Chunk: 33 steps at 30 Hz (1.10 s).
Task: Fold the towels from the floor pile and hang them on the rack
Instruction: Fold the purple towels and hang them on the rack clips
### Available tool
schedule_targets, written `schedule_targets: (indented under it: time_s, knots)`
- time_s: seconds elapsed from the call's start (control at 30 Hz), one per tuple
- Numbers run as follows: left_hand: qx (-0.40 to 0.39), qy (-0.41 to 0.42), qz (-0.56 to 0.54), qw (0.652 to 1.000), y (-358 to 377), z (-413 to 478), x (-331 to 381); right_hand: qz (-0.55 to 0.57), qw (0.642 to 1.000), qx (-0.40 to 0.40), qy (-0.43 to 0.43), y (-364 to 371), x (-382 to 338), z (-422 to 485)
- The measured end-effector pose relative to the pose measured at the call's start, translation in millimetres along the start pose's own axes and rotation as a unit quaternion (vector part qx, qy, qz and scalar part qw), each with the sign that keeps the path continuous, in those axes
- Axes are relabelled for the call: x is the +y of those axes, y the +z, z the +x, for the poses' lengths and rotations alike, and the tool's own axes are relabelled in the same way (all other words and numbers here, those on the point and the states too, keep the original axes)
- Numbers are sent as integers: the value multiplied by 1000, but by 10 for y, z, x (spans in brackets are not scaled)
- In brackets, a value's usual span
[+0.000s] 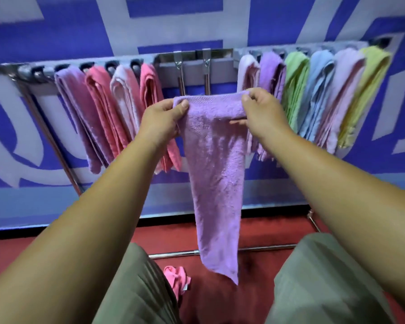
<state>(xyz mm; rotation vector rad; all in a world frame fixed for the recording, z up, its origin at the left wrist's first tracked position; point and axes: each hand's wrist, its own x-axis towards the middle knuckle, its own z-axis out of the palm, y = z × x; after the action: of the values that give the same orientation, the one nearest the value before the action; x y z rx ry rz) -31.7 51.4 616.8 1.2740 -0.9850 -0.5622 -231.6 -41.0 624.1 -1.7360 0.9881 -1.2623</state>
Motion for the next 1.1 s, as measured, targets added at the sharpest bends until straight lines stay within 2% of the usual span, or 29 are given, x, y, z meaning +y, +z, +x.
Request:
schedule_targets:
  time_s: [0.07, 0.2, 0.3, 0.37, 0.5, 0.57, 0.67, 0.83, 1.0, 1.1]
  knots:
    - [5, 13, -11, 1000, -44, 46, 211, -28, 999, 7, -44, -70, -210, 25]
    - [13, 44, -9, 999, -135, 100, 608, -51, 996, 8, -67, -122, -589, 82]
    - [27, 68, 0, 997, -192, 100, 888, -116, 986, 55, -110, -177, -831, 141]
    - [28, 74, 2, 997, -250, 94, 1049, -114, 982, 79, -127, -197, -967, 159]
    - [52, 54, 15, 997, -332, 116, 1214, -87, 991, 52, -84, -144, -1152, 208]
    - [73, 22, 21, 997, -333, 114, 1268, -31, 998, 30, -41, -98, -1140, 304]
    - [88, -8, 6, 996, -334, 101, 1354, 36, 999, 14, -30, -44, -1000, 548]
    - [99, -18, -29, 994, -291, 18, 1453, 103, 994, -2, 23, -63, -1353, 136]
    - [103, -28, -29, 994, -198, -92, 1543, 82, 996, -16, 5, -5, -1385, 82]
    - [96, -24, -41, 994, -85, -189, 1590, -5, 998, 16, -62, 49, -1430, 4]
